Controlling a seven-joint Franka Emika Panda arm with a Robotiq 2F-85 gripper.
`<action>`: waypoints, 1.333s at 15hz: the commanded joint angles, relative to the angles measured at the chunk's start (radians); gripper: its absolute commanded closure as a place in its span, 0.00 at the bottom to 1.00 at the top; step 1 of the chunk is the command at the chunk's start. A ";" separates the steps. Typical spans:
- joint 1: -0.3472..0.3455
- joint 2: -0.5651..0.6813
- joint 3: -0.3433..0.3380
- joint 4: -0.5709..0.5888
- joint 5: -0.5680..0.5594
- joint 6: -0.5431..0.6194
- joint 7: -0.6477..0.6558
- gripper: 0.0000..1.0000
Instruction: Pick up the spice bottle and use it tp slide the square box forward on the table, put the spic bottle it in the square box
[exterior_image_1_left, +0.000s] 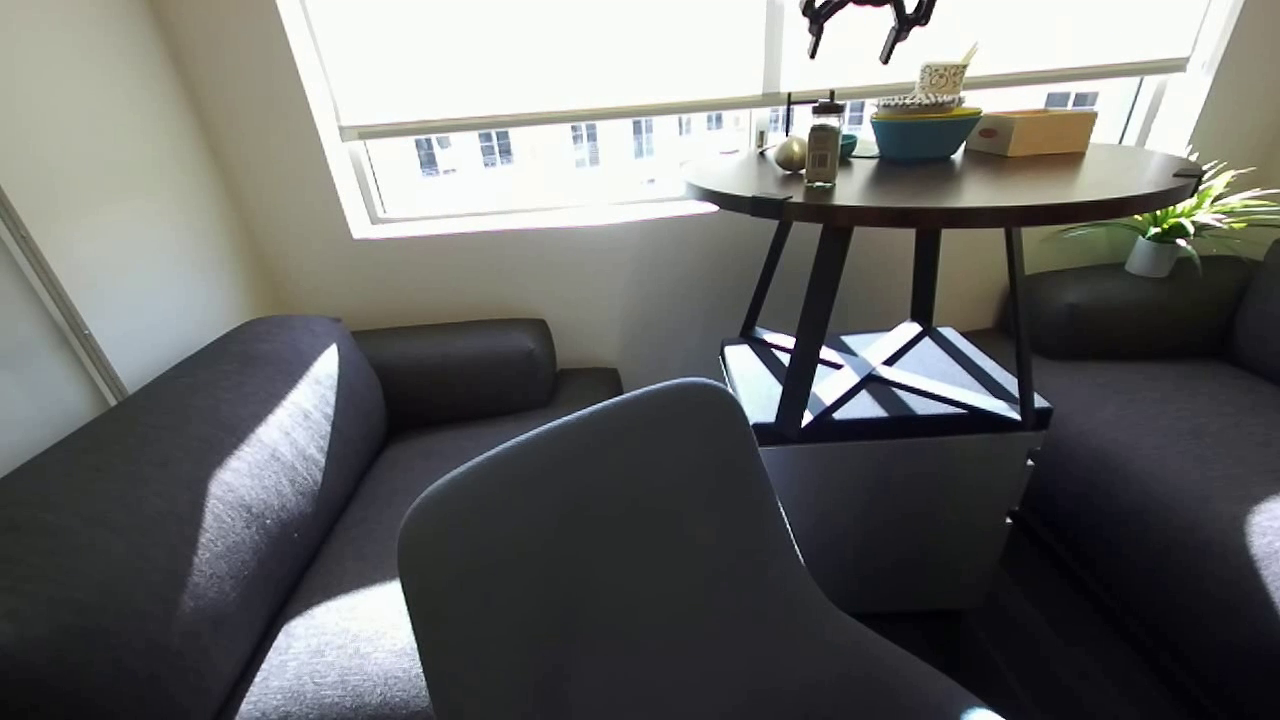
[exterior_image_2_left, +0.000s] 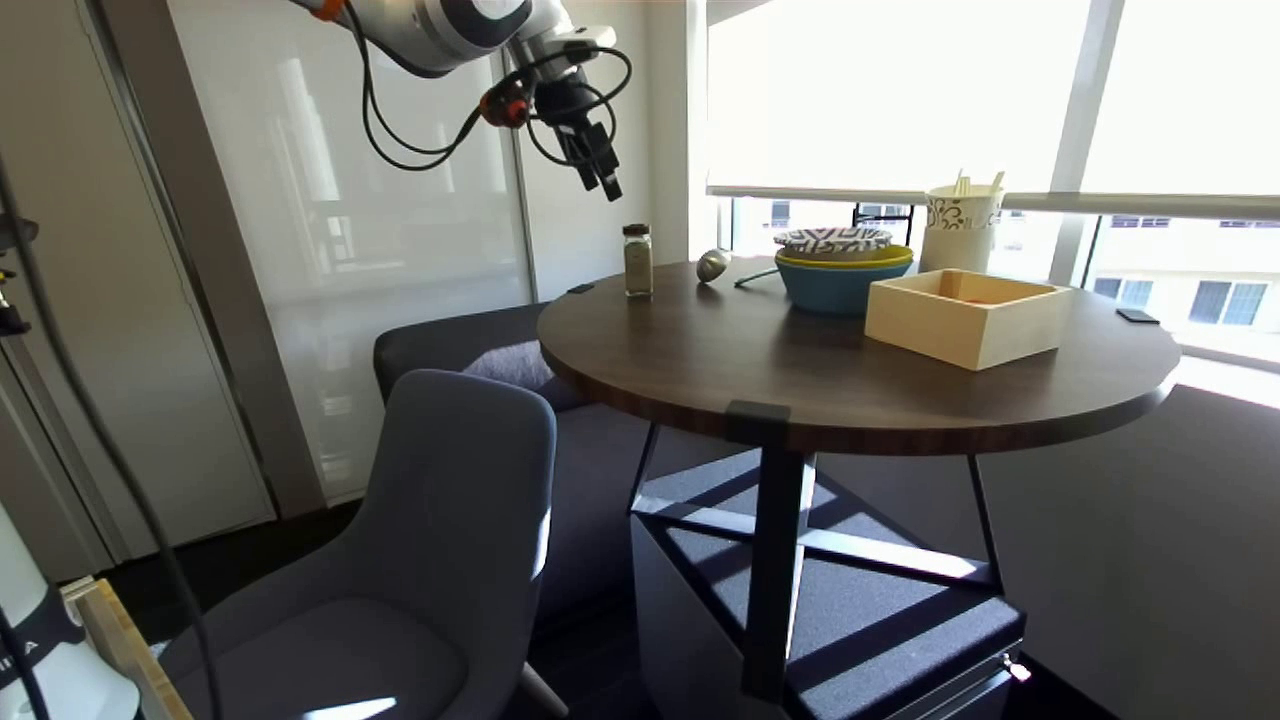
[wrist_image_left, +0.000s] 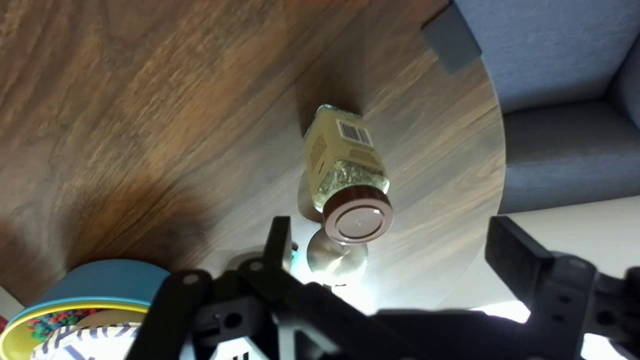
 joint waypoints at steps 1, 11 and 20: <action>0.030 0.138 -0.036 0.186 -0.107 -0.083 0.168 0.00; -0.004 0.308 -0.027 0.419 0.117 -0.296 0.094 0.00; -0.009 0.412 -0.049 0.540 0.111 -0.371 0.113 0.00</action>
